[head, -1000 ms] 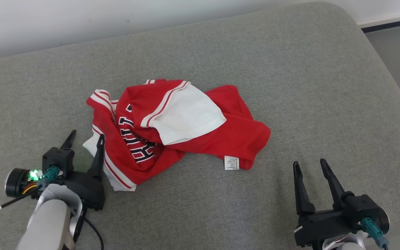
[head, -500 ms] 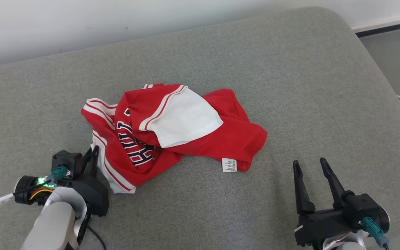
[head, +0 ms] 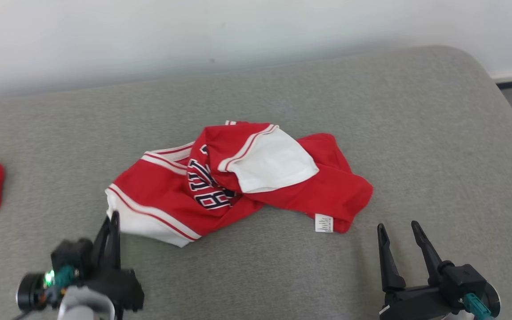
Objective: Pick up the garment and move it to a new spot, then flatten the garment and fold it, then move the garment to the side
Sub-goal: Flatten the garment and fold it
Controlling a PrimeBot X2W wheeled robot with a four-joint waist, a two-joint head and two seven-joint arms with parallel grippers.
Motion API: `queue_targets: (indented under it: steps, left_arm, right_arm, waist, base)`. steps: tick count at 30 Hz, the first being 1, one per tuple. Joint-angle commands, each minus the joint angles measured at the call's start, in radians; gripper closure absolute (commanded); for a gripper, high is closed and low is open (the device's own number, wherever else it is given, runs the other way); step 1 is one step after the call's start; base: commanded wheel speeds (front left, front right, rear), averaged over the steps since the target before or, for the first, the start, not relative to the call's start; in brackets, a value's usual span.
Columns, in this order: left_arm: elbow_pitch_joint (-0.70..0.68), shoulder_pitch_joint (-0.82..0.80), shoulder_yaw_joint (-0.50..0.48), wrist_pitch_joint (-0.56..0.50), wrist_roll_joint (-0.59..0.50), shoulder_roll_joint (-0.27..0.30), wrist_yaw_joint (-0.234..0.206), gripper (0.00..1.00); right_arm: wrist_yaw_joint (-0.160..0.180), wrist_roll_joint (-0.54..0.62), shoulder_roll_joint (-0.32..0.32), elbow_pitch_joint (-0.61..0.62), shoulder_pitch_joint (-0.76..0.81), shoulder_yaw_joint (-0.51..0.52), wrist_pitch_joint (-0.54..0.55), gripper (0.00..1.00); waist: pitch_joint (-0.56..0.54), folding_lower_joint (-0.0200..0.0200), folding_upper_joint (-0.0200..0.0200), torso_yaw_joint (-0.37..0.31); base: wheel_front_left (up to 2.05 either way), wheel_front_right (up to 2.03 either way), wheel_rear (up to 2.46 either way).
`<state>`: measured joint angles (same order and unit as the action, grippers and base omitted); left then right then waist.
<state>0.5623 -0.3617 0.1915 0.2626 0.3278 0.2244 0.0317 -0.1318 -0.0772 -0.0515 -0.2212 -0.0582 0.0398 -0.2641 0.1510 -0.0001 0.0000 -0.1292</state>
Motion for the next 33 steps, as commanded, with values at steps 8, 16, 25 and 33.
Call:
queue_targets:
  steps: [8,16,25,33]
  left_arm:
    - [-0.226,0.281,-0.029,-0.007,0.05,-0.052,-0.085,1.0]
    - [-0.337,0.454,-0.041,-0.042,0.098,-0.083,-0.128,1.0]
    - [-0.293,0.465,-0.043,-0.026,0.115,-0.089,-0.116,0.0]
    - [-0.373,0.413,-0.096,0.003,0.036,-0.079,-0.099,0.0]
  right_arm:
    - [0.002,0.004,0.003,-0.004,0.032,0.008,-0.001,0.0]
    - [0.002,0.01,0.002,-0.008,0.036,0.004,0.0,0.0]
    - [0.002,0.011,0.002,-0.013,0.041,0.009,0.0,0.0]
    - [0.002,0.0,0.002,-0.02,0.043,0.009,0.0,0.0]
  waist:
    - [-0.068,0.0001,0.0,0.099]
    - [-0.079,0.0001,0.0,0.115]
    - [-0.088,0.0001,0.0,0.119]
    - [-0.109,0.0001,0.0,0.116]
  base:
    - [0.0,0.0,0.0]
    - [0.0,0.0,0.0]
    - [0.0,0.0,0.0]
    - [0.0,0.0,0.0]
